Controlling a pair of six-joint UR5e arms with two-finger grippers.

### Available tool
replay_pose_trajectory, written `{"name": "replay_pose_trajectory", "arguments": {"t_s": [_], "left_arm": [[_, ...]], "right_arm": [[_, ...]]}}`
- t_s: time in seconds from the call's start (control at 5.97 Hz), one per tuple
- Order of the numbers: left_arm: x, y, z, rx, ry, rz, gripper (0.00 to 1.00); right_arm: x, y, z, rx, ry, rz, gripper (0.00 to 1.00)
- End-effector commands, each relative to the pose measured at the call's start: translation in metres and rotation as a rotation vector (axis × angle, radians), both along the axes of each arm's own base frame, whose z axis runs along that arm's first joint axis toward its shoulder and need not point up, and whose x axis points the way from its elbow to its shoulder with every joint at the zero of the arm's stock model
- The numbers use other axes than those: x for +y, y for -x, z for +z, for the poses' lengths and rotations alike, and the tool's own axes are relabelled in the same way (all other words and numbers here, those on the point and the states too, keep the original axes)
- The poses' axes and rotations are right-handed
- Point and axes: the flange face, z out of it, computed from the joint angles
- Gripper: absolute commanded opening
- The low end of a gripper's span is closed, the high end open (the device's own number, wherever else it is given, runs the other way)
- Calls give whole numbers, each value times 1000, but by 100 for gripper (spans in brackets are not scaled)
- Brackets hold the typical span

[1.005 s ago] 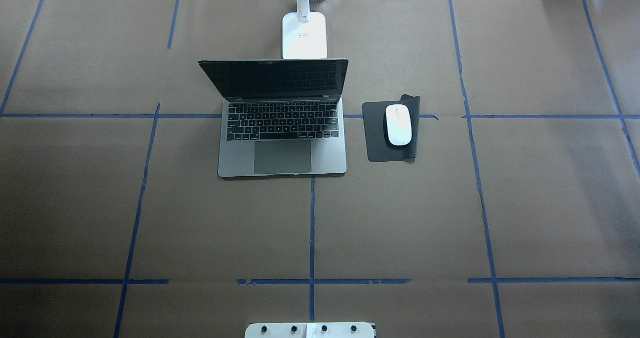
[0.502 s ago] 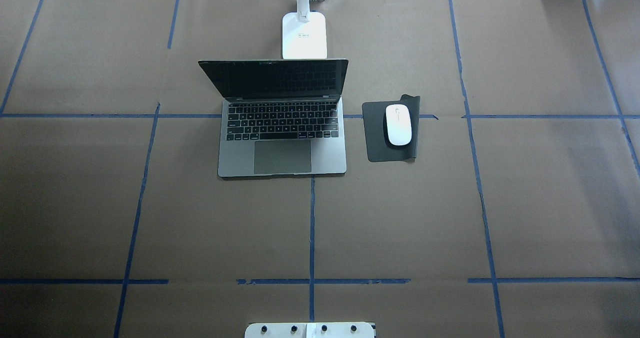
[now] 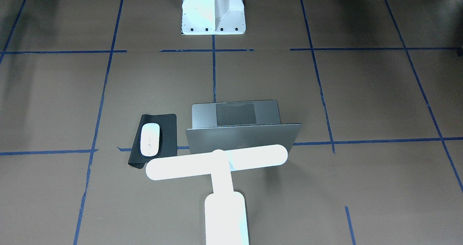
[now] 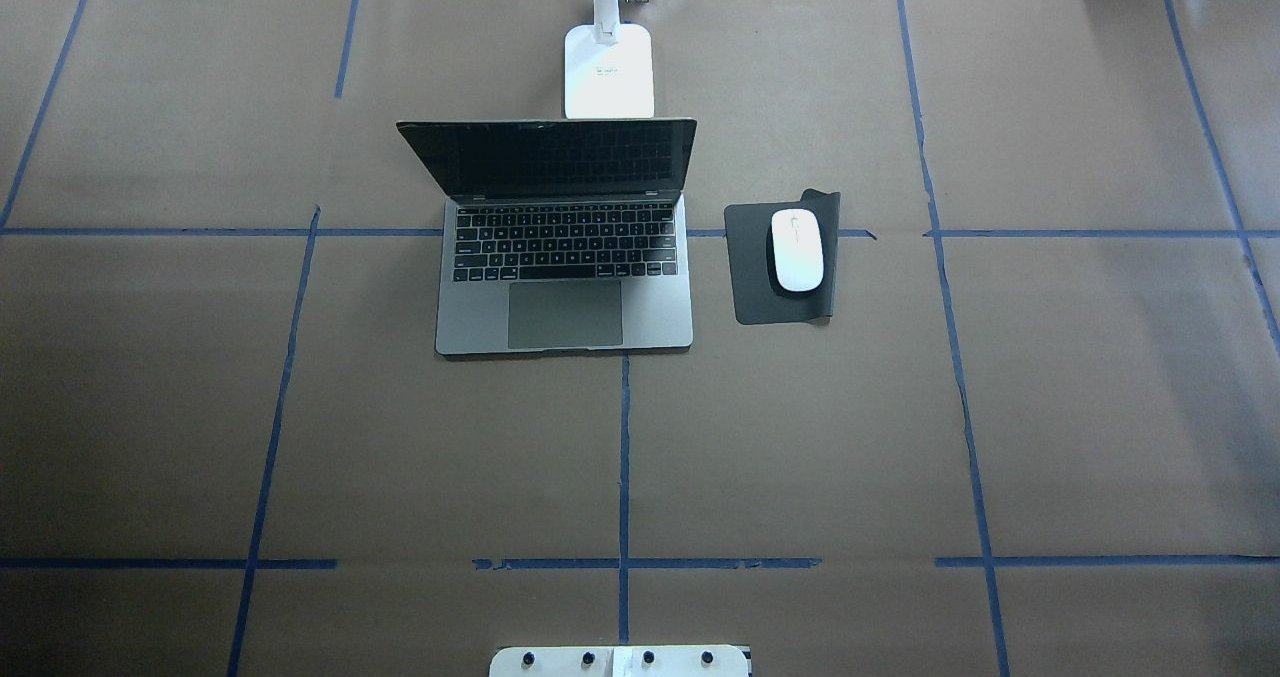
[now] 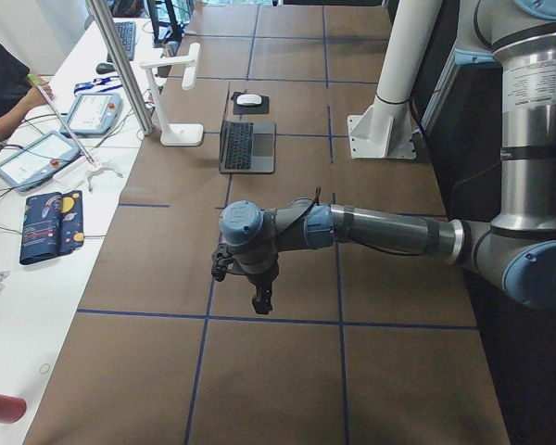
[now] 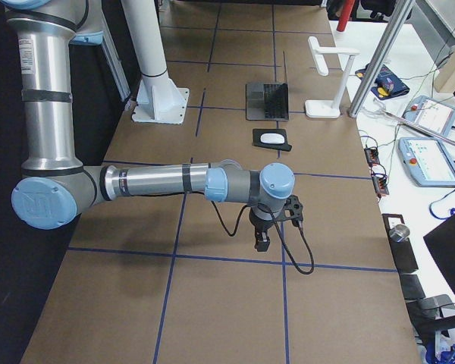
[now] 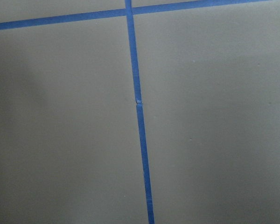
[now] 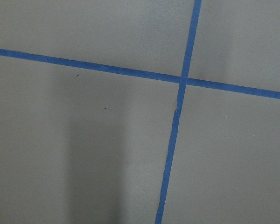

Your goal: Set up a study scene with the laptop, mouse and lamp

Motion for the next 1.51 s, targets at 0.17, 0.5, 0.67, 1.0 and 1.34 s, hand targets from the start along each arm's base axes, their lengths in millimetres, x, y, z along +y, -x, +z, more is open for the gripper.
{"name": "replay_pose_trajectory", "arguments": {"t_s": [0.17, 0.5, 0.67, 1.0, 1.34], "left_arm": [[6, 35, 10, 0, 18, -77, 100], [7, 35, 28, -3, 54, -75, 100], [8, 35, 35, -4, 72, -78, 100], [6, 35, 34, -4, 71, -79, 100], [6, 37, 29, -2, 65, -88, 100]], "right_arm": [[-2, -1, -3, -6, -4, 4, 100], [5, -26, 0, -6, 2, 54, 100], [11, -42, -1, -6, 1, 87, 100], [18, -53, -10, 0, -19, 109, 100], [17, -52, -18, -3, -24, 110, 100]]}}
